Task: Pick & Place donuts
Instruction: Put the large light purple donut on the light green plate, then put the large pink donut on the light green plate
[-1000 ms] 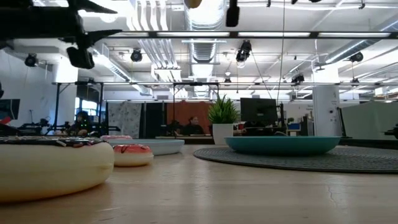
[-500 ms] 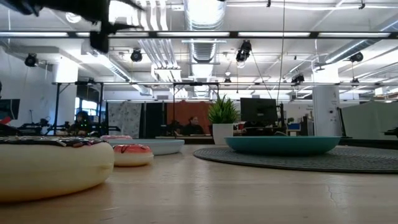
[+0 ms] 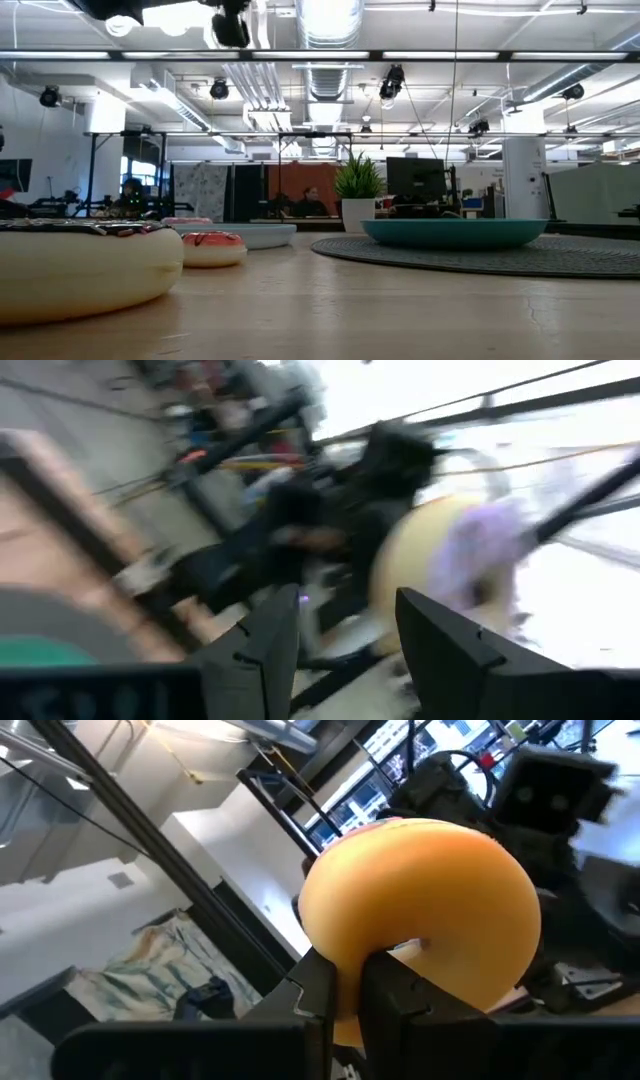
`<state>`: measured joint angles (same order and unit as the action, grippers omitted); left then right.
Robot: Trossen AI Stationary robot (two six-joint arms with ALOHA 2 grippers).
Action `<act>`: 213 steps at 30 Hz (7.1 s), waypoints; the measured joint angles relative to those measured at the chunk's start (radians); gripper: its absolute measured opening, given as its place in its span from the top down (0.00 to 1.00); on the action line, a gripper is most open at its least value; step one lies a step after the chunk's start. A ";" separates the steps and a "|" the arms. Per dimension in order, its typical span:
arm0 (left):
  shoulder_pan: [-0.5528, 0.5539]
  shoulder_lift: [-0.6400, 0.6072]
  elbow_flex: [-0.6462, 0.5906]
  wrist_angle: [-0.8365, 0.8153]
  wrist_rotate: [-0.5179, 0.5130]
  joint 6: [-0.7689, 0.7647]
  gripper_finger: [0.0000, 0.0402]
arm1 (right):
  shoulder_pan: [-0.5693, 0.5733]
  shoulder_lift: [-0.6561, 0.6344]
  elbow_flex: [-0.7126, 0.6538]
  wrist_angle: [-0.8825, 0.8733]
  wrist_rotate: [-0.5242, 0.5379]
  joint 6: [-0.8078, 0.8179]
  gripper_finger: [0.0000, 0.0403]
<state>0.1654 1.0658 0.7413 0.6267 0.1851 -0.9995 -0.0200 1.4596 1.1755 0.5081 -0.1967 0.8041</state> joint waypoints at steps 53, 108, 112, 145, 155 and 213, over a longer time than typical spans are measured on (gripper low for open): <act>0.049 0.278 0.092 0.463 0.424 -0.118 0.66 | -0.063 -0.021 -0.011 -0.029 -0.131 -0.056 0.94; 0.042 0.893 0.311 -0.092 0.223 -0.064 0.97 | -0.010 -0.390 -0.021 -1.158 0.462 -0.101 0.41; 0.025 0.910 0.391 -0.353 0.134 0.049 0.97 | -0.011 -0.391 -0.021 -1.158 0.462 -0.101 0.40; -0.019 0.720 0.530 -0.958 -0.211 0.488 0.58 | -0.010 -0.393 -0.049 -1.157 0.466 -0.109 0.40; 0.014 0.438 0.412 -1.409 -0.580 0.528 0.58 | -0.011 -0.393 -0.090 -1.156 0.469 -0.119 0.41; 0.363 0.261 0.165 -1.182 -0.123 0.442 0.99 | -0.011 -0.392 -0.103 -1.131 0.451 -0.079 0.42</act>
<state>0.5289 1.3271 0.9066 -0.5557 0.0626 -0.5576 -0.0307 1.0674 1.0721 -0.6231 0.2539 0.7250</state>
